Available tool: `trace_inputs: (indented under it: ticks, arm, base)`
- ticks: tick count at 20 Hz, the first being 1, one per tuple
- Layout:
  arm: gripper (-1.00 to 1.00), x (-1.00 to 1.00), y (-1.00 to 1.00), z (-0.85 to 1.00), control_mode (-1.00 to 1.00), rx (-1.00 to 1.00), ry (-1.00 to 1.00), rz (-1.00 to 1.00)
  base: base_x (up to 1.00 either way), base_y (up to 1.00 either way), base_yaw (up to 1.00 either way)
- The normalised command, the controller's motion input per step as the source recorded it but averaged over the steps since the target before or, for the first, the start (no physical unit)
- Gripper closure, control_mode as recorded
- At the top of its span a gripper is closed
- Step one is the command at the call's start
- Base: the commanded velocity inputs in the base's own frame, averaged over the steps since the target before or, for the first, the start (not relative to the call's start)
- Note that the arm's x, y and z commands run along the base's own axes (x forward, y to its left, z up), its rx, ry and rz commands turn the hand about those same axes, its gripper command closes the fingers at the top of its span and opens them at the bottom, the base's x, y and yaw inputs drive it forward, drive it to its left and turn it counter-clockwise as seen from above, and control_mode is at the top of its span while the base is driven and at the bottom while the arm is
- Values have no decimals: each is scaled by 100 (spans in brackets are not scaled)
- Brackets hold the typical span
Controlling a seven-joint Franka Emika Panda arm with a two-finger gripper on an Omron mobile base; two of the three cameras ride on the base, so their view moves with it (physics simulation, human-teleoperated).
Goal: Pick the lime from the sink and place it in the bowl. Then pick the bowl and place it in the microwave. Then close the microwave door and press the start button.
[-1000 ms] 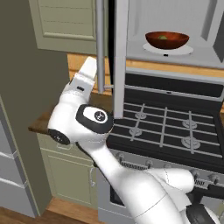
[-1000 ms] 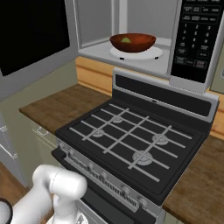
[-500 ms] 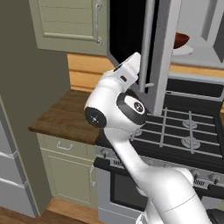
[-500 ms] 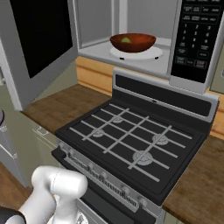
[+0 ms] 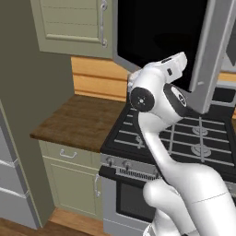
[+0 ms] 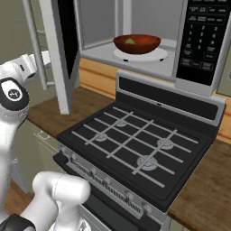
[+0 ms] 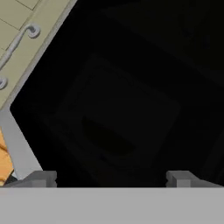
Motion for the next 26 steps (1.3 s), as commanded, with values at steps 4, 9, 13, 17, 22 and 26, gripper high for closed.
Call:
trace_inputs:
  ticks: [4, 9, 13, 17, 22, 26]
  arm:
    - [-100, 54, -80, 0, -100, 29, 0, 3]
    - [-100, 62, -60, 1, -100, 24, 0, 2]
    - [-100, 64, -39, 0, -100, 12, 0, 1]
    - [-100, 63, -32, 0, -100, 9, 0, 1]
    - [-100, 59, -33, 0, -100, 7, 0, 2]
    - [-100, 49, -38, 0, -100, 7, 0, 2]
  base:
    - [0, 0, 0]
    - [0, 0, 0]
    - [0, 0, 0]
    - [0, 0, 0]
    - [0, 0, 0]
    - [0, 0, 0]
